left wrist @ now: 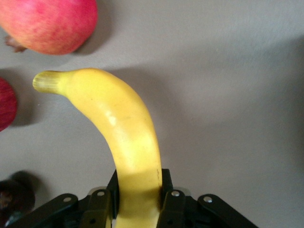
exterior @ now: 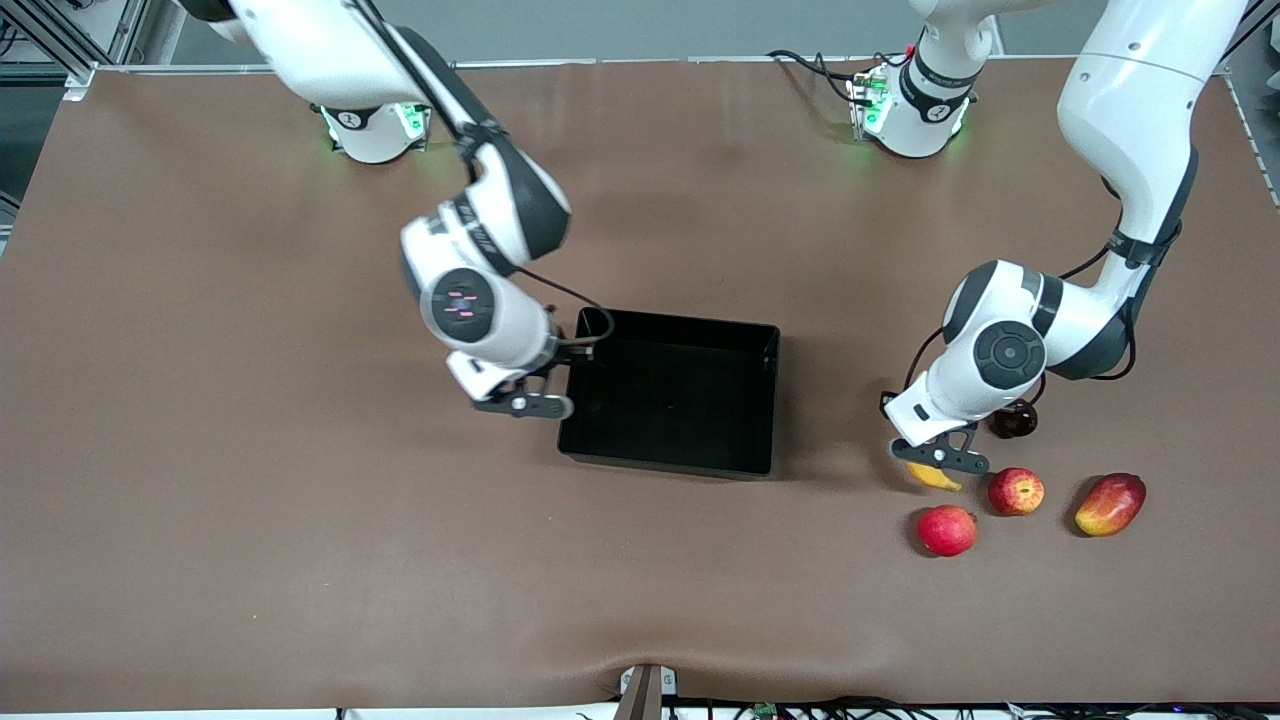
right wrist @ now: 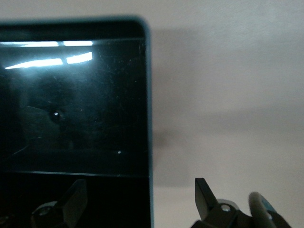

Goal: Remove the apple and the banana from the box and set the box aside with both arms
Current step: 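Carry the banana toward the fruits while the right gripper drags the tray away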

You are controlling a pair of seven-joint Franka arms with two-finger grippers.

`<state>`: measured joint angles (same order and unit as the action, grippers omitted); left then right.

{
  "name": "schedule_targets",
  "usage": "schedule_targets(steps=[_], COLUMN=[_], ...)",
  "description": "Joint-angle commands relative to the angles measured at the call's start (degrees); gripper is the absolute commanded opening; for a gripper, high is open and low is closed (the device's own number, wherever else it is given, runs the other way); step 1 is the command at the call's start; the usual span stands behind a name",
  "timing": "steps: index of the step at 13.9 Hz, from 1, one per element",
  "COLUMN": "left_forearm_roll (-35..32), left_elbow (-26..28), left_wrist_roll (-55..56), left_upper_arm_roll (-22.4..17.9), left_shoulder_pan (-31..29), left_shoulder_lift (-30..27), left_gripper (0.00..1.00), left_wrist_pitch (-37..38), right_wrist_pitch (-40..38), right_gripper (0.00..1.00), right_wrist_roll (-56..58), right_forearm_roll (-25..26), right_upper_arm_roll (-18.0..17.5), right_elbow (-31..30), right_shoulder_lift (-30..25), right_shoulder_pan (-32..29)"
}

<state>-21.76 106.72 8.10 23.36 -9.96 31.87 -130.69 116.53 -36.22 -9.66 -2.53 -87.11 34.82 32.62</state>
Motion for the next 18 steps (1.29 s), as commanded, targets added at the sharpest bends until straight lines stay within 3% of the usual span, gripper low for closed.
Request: schedule_targets(steps=[1,2,4,5,12,18], left_forearm_roll=[-1.4,-1.5,-1.7,-1.7,-3.1,-3.1], left_elbow=[1.6,2.0,2.1,2.4,3.9,5.0], left_wrist_roll=[-4.0,-5.7,-9.8,-10.8,-13.8,-15.7], left_upper_arm_roll=[0.5,0.5,0.5,0.5,0.5,0.5], left_shoulder_pan=[-0.9,-1.0,-2.8,-3.4,-5.2,-7.0], left_shoulder_lift=[-0.4,-0.6,-0.4,-0.4,-0.3,-0.4], left_gripper=[0.0,0.0,0.0,0.0,0.0,0.0], left_wrist_pitch=[-0.9,-0.9,-0.9,-1.0,-2.4,-2.6], right_wrist_pitch=[4.2,6.0,11.5,11.6,10.3,-2.1], right_gripper=[1.0,0.98,0.17,0.0,0.0,0.0], right_wrist_roll=[-1.8,-1.8,-2.1,-2.4,-1.3,-1.4], right_forearm_roll=[5.0,6.7,7.1,7.1,7.1,6.5], right_upper_arm_roll=[0.9,0.9,0.8,0.8,0.8,0.7], right_elbow=[0.3,-1.2,-4.5,-4.5,-4.0,-3.3], right_shoulder_lift=[3.9,4.3,4.2,4.2,2.9,-5.4], right_shoulder_pan=[1.4,1.6,3.1,2.7,0.4,-5.3])
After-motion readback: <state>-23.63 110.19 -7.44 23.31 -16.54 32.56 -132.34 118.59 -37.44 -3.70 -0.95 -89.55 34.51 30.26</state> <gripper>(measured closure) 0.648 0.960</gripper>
